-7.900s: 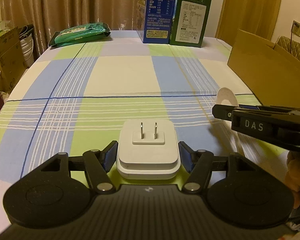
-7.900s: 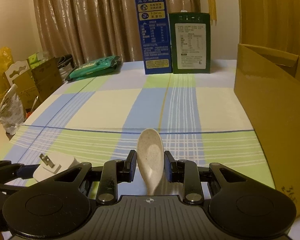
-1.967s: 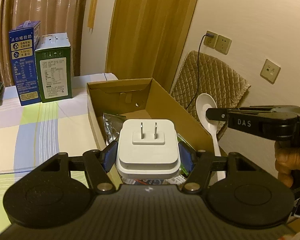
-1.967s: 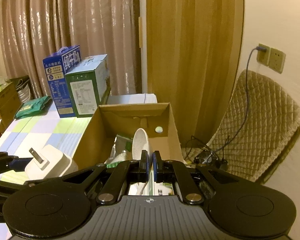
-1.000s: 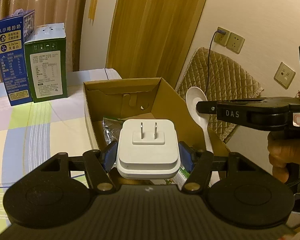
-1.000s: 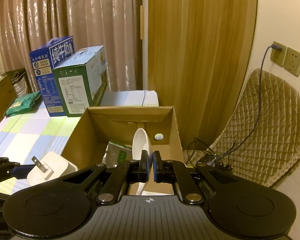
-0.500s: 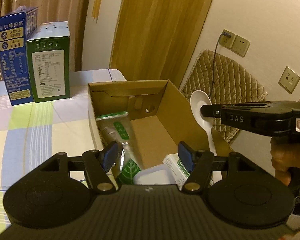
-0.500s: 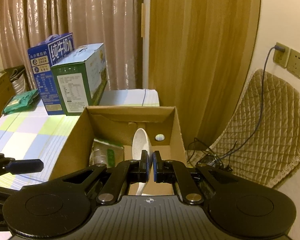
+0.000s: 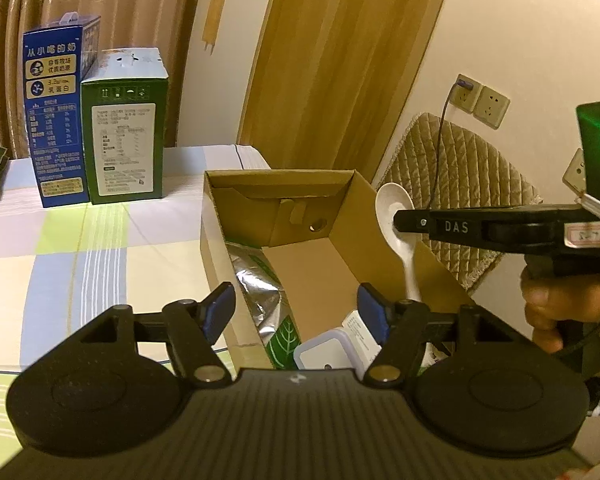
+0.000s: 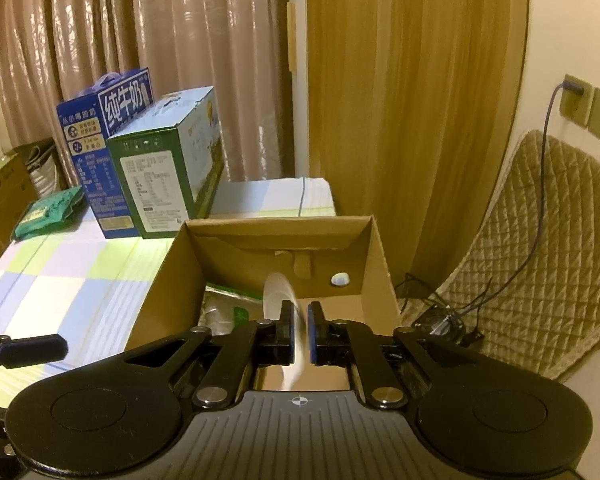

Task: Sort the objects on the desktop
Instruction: 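Open left tool releasing plug while right tool releases spoon into box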

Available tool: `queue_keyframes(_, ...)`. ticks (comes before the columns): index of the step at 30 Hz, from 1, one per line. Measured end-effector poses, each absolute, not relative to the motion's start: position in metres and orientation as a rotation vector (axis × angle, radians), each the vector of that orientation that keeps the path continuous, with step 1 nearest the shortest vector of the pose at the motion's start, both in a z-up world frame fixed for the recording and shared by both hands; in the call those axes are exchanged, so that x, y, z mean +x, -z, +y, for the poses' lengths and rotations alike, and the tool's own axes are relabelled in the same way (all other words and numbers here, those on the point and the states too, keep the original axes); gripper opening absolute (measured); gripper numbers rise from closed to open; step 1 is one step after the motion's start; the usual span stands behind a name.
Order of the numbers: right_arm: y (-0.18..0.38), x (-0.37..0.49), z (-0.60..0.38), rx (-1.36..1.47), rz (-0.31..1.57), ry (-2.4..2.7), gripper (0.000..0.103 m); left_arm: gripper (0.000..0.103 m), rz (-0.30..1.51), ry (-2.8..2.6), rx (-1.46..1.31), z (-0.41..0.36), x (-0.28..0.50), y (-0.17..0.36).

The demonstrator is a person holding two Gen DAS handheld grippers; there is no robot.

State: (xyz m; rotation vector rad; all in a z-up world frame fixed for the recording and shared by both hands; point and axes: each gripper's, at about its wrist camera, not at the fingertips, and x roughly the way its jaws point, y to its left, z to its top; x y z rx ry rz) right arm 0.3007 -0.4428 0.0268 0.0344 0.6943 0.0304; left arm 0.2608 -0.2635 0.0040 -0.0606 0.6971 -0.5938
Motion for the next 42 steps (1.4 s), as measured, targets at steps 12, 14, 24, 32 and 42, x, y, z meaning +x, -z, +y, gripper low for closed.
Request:
queue_keyframes(12,-0.033,0.271,-0.457,0.090,0.677,0.006,0.060,0.076,0.689,0.545,-0.061,-0.243,0.249,-0.007)
queue_keyframes(14,-0.036,0.260,-0.459,0.099,0.673,0.011,0.067,0.081,0.685,0.537,-0.061,-0.240,0.243,-0.009)
queue_keyframes(24,-0.047,0.197,-0.448,0.071,0.679,0.005,0.091,0.098,0.668,0.508,-0.071,-0.223,0.203,-0.023)
queue_keyframes(32,-0.053,0.157,-0.434,0.055,0.698,-0.009,0.101,0.102,0.634,0.494,-0.055,-0.210,0.167,-0.034)
queue_keyframes(42,-0.060,0.116,-0.419,0.045,0.742,0.002,0.101,0.102,0.625,0.486,-0.042,-0.193,0.128,-0.042)
